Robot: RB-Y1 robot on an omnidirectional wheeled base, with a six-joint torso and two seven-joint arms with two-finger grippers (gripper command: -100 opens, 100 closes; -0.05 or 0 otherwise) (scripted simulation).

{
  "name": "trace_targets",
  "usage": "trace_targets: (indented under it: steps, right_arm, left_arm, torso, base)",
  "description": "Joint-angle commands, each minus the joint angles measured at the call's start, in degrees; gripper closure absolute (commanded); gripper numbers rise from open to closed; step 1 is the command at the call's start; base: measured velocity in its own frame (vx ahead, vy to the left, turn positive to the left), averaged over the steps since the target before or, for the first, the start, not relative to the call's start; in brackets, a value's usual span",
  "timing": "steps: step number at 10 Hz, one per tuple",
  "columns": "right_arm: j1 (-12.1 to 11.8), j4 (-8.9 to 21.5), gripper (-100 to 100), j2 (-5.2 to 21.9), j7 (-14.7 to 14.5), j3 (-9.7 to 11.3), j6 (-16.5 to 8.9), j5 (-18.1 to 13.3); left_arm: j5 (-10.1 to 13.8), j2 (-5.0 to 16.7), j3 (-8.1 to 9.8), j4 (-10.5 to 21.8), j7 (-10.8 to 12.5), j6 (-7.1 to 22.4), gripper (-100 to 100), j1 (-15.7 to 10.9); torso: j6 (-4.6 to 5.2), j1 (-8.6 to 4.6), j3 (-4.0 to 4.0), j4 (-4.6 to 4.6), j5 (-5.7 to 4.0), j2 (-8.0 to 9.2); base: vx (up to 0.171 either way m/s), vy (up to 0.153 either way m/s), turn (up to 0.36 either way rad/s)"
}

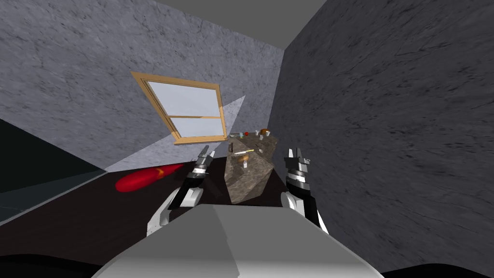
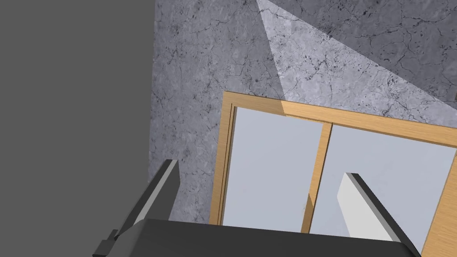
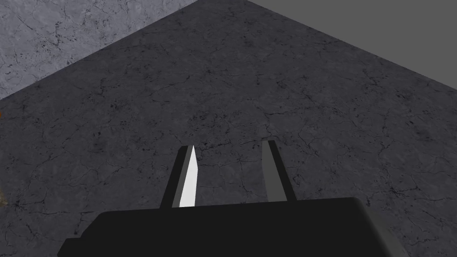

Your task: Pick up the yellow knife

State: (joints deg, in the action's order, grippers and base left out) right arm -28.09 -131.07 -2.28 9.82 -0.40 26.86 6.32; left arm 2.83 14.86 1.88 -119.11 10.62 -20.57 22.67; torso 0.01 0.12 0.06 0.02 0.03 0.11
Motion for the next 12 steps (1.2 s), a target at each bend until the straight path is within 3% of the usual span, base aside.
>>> trace_targets:
  steps: [1, 4, 5, 6, 7, 8, 9, 12]
  right_arm:
    - [0.0, 0.0, 0, 0.0, 0.0, 0.0, 0.0, 0.0]
    - [0.0, 0.0, 0, 0.0, 0.0, 0.0, 0.0, 0.0]
    - [0.0, 0.0, 0, 0.0, 0.0, 0.0, 0.0, 0.0]
    - [0.0, 0.0, 0, 0.0, 0.0, 0.0, 0.0, 0.0]
    - [0.0, 0.0, 0, 0.0, 0.0, 0.0, 0.0, 0.0]
    - [0.0, 0.0, 0, 0.0, 0.0, 0.0, 0.0, 0.0]
    - [0.0, 0.0, 0, 0.0, 0.0, 0.0, 0.0, 0.0]
    - [0.0, 0.0, 0, 0.0, 0.0, 0.0, 0.0, 0.0]
  left_arm:
    - [0.8, 1.1, 0.35, 0.8, 0.2, 2.6, -100, -1.2]
    - [3.6, 4.9, 0.84, 5.2, 0.7, 7.1, -100, -4.3]
    - [3.6, 4.9, 0.84, 5.2, 0.7, 8.2, -100, -4.3]
    - [5.2, 6.8, 1.10, 7.8, 1.0, 10.2, -100, -6.0]
    - [5.2, 6.8, 1.10, 7.8, 1.0, 11.4, -100, -6.0]
    - [6.8, 8.7, 1.39, 10.5, 1.2, 13.0, -100, -8.0]
    - [6.8, 8.7, 1.39, 10.6, 1.2, 14.4, -100, -8.0]
    - [10.2, 12.5, 2.02, 15.7, 1.9, 19.6, -100, -12.2]
  torso:
    - [0.00, 0.00, 0.00, 0.00, 0.00, 0.00]
    - [-0.03, -0.04, -0.03, -0.01, -0.01, -0.06]
    - [0.00, -0.05, -0.03, -0.01, -0.01, -0.06]
    - [-0.03, -0.06, -0.03, -0.01, -0.01, -0.06]
    - [0.01, -0.07, -0.03, -0.01, -0.02, -0.05]
    - [-0.04, -0.07, -0.03, -0.01, -0.01, -0.05]
    - [0.01, -0.09, -0.03, -0.01, -0.02, -0.06]
    - [-0.04, -0.09, -0.05, -0.02, -0.02, -0.08]
  base:
    - [-0.026, 0.016, -0.080]
    - [-0.024, 0.012, -0.131]
    - [-0.022, 0.008, -0.103]
    - [-0.028, 0.002, -0.226]
    - [-0.026, 0.008, -0.087]
    - [-0.026, -0.001, -0.210]
    - [-0.021, 0.003, -0.093]
    - [-0.021, -0.002, -0.174]
